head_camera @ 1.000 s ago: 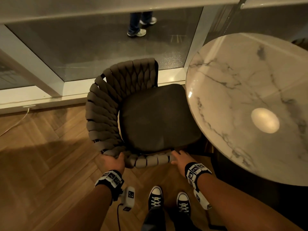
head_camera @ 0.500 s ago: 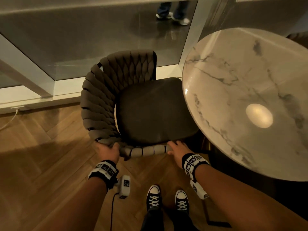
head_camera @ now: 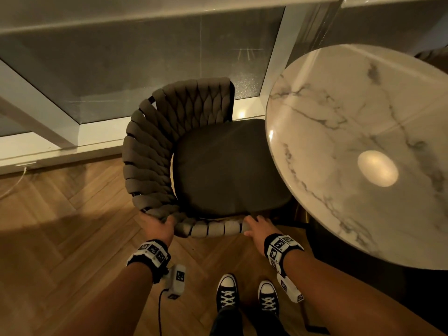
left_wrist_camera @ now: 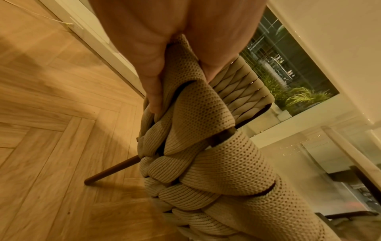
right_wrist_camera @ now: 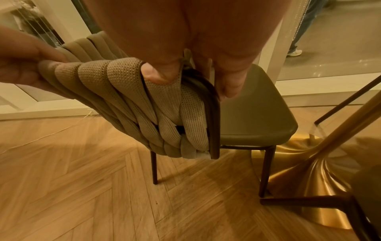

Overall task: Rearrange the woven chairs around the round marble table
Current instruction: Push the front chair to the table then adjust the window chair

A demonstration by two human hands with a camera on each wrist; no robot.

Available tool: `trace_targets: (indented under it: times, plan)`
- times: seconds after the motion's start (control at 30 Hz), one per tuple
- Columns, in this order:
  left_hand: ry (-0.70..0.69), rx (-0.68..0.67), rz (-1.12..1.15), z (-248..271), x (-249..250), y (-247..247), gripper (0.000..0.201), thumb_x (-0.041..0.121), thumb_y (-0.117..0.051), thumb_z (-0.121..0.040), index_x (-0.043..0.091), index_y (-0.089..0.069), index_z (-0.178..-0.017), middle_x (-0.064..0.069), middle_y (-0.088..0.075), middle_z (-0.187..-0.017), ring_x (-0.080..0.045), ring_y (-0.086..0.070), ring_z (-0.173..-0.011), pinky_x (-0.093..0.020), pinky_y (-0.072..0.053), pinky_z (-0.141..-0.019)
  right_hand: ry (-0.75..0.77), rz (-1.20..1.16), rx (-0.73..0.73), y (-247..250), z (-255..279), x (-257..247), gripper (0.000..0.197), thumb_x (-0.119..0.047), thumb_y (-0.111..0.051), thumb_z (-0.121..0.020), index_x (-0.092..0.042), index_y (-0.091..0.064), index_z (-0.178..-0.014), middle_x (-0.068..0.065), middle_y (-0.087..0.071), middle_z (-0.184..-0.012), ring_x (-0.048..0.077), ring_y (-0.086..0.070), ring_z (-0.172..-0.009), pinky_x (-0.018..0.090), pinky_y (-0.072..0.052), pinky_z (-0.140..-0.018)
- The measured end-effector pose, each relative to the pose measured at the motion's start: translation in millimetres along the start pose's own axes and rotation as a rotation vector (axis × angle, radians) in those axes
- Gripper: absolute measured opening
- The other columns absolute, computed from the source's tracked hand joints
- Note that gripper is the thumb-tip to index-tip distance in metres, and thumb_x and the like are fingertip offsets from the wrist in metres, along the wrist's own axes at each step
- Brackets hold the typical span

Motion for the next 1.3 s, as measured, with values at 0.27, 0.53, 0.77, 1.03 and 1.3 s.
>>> trace_targets:
  times: [0.27,0.53,0.77,1.03,1.3]
  plan:
    - [-0.037,-0.018,0.03,14.9,0.7,-16.2,0.078,0.017,-0.074,-0.081,0.029,-0.022,-0.138,-0.01,-0.047,-0.142,-0.033,-0.05,-0.127,-0.056,-0.042,-0.106,-0.029,0.016,-0.024,1.6,9.4,20.9,0.04,-0.033,-0.046,-0.099,-0.026,-0.035,-0.137,0.016,-0.043,-0.138,0.035,-0.045,-0.125,0.047,-0.042,-0.104]
    - [-0.018,-0.065,-0.028,4.7,9.6,-22.2,0.082,0.016,-0.073,-0.084,0.009,-0.019,-0.146,-0.015,-0.048,-0.141,-0.035,-0.05,-0.127,-0.048,-0.044,-0.104,-0.049,-0.044,-0.02,3.1,6.1,21.3,0.039,-0.032,-0.045,-0.099,-0.026,-0.036,-0.137,0.015,-0.044,-0.136,0.034,-0.046,-0.124,0.047,-0.042,-0.104]
    - [0.009,-0.074,-0.066,-4.6,19.6,-26.5,0.082,0.011,-0.066,-0.089,0.004,-0.011,-0.15,-0.02,-0.048,-0.141,-0.038,-0.05,-0.126,-0.045,-0.042,-0.102,-0.077,-0.096,-0.031,5.5,2.2,16.8,0.036,-0.032,-0.046,-0.099,-0.025,-0.038,-0.134,0.017,-0.042,-0.138,0.036,-0.045,-0.126,0.05,-0.041,-0.106]
    - [0.02,-0.038,-0.097,14.8,19.9,-27.4,0.084,0.009,-0.065,-0.089,0.004,-0.009,-0.151,-0.022,-0.046,-0.143,-0.041,-0.049,-0.127,-0.047,-0.042,-0.103,-0.084,-0.092,-0.034,-1.2,7.1,26.0,0.039,-0.031,-0.046,-0.099,-0.024,-0.035,-0.136,0.017,-0.038,-0.142,0.036,-0.042,-0.13,0.05,-0.04,-0.107]
    - [0.065,-0.073,-0.149,30.2,13.4,-24.8,0.092,0.03,-0.073,-0.086,0.011,-0.012,-0.152,-0.017,-0.05,-0.143,-0.039,-0.053,-0.125,-0.05,-0.045,-0.104,-0.082,-0.304,0.127,-7.6,39.9,45.5,0.041,-0.038,-0.037,-0.1,-0.042,-0.028,-0.14,0.004,-0.031,-0.152,0.032,-0.044,-0.131,0.048,-0.043,-0.106]
Point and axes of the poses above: each hand's wrist, its own z-axis away from the middle knuckle, its own y-axis out of the back of the hand, x = y × z, the point moved 9 cm from there along -z, towards the middle knuckle
